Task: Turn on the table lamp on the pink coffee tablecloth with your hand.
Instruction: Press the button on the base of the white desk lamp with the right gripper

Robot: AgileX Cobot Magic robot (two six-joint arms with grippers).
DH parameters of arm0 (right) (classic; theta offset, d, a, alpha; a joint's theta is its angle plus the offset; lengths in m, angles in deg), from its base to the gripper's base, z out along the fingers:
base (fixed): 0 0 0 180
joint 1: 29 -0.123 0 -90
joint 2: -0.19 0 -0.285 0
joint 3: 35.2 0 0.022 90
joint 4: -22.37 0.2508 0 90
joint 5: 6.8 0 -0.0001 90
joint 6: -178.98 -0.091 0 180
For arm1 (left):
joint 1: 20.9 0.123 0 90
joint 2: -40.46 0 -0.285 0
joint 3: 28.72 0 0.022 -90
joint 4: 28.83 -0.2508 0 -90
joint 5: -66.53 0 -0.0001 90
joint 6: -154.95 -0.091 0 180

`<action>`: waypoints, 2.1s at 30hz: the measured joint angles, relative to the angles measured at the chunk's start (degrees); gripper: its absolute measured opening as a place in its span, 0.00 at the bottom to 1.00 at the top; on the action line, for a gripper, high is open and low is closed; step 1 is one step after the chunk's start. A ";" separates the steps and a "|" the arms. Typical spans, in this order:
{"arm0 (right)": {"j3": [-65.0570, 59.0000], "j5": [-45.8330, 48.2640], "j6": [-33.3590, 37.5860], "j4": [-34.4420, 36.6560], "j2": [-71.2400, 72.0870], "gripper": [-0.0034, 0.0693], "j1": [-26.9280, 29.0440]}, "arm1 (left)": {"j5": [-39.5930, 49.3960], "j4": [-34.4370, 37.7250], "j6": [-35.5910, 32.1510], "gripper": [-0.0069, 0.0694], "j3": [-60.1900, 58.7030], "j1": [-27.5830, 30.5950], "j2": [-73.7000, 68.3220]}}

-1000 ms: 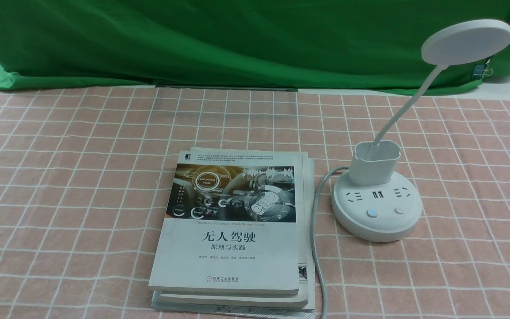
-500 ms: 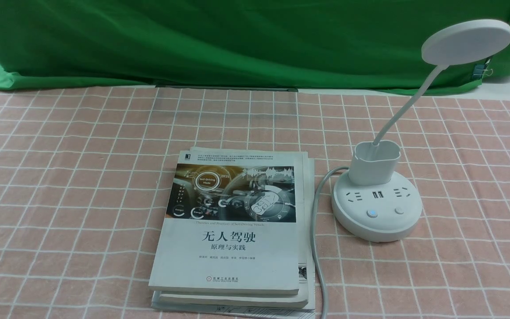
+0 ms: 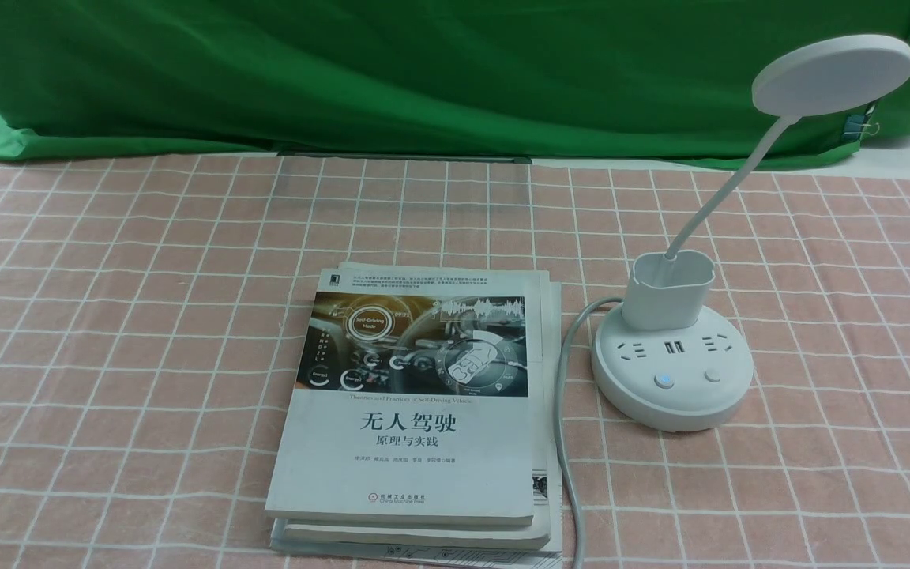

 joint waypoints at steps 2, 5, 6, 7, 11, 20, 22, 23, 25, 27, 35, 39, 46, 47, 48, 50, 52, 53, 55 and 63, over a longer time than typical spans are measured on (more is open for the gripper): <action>0.00 0.00 0.00 0.00 0.00 0.38 0.00 | 0.00 0.00 -0.09 0.12 0.00 0.00 0.00; 0.00 0.00 0.00 0.00 0.00 0.38 0.00 | 0.00 0.00 -0.09 0.12 0.00 0.00 0.00; 0.00 -0.06 0.00 0.00 0.00 0.38 0.00 | 0.00 -0.04 -0.09 0.12 0.00 0.00 0.00; 0.00 -0.06 0.00 0.00 0.00 0.38 0.00 | 0.00 -0.04 -0.09 0.12 0.00 0.00 0.00; 0.00 -0.06 0.00 0.00 0.00 0.38 0.00 | 0.00 -0.04 -0.09 0.12 0.00 0.00 0.00; 0.00 -3.99 -5.64 2.40 0.00 0.38 0.00 | 0.00 -0.04 -0.09 0.12 0.00 0.00 0.00; 0.00 -7.22 -13.68 4.39 0.00 0.38 0.00 | 0.00 -0.04 -0.09 0.12 0.00 0.00 0.00; 0.00 -9.13 -18.34 5.02 0.00 0.38 0.00 | 0.00 -0.04 -0.09 0.12 0.00 0.00 0.00; 0.00 -12.58 -25.86 5.74 0.00 0.38 0.00 | 0.00 -0.04 -0.09 0.12 0.00 0.00 0.00; 0.00 -15.75 -29.25 6.09 0.00 0.38 0.00 | 0.00 -0.04 -0.09 0.12 0.00 0.00 0.00; 0.00 -20.75 -31.42 6.50 0.00 0.38 0.00 | 0.00 -0.04 -0.09 0.12 0.00 0.00 0.00; 0.00 -21.87 -32.08 6.50 0.00 0.36 0.00 | 0.00 -0.04 0.06 0.12 0.00 0.00 0.00; 12.18 -1.10 -22.66 6.67 -8.09 0.10 -3.56 | 0.00 -0.04 -0.06 0.12 0.00 0.00 0.00; 15.55 2.69 -20.10 6.67 -11.80 0.10 -4.72 | 0.00 -0.04 -0.06 0.12 0.00 0.00 0.00; 20.78 8.72 -16.47 6.67 -16.04 0.10 -5.85 | 0.00 -0.04 -0.06 0.12 0.00 0.00 0.00; 29.08 19.02 -11.41 6.35 -25.39 0.10 -7.84 | 0.00 -0.04 -0.06 0.12 0.00 0.00 0.00; 35.86 27.81 -7.84 5.27 -35.17 0.10 -9.24 | 0.00 -0.04 -0.06 0.12 0.00 0.00 0.00; 38.02 30.28 -6.94 4.73 -39.88 0.10 -9.60 | 0.00 -0.04 -0.06 0.12 0.00 0.00 0.00; 41.72 33.73 -5.23 3.83 -47.52 0.10 -9.89 | 0.00 -0.04 -0.06 0.12 0.00 0.00 0.00; 49.85 29.97 2.99 5.48 -73.19 0.10 -9.89 | 0.00 -0.04 -0.06 0.12 0.00 0.00 0.00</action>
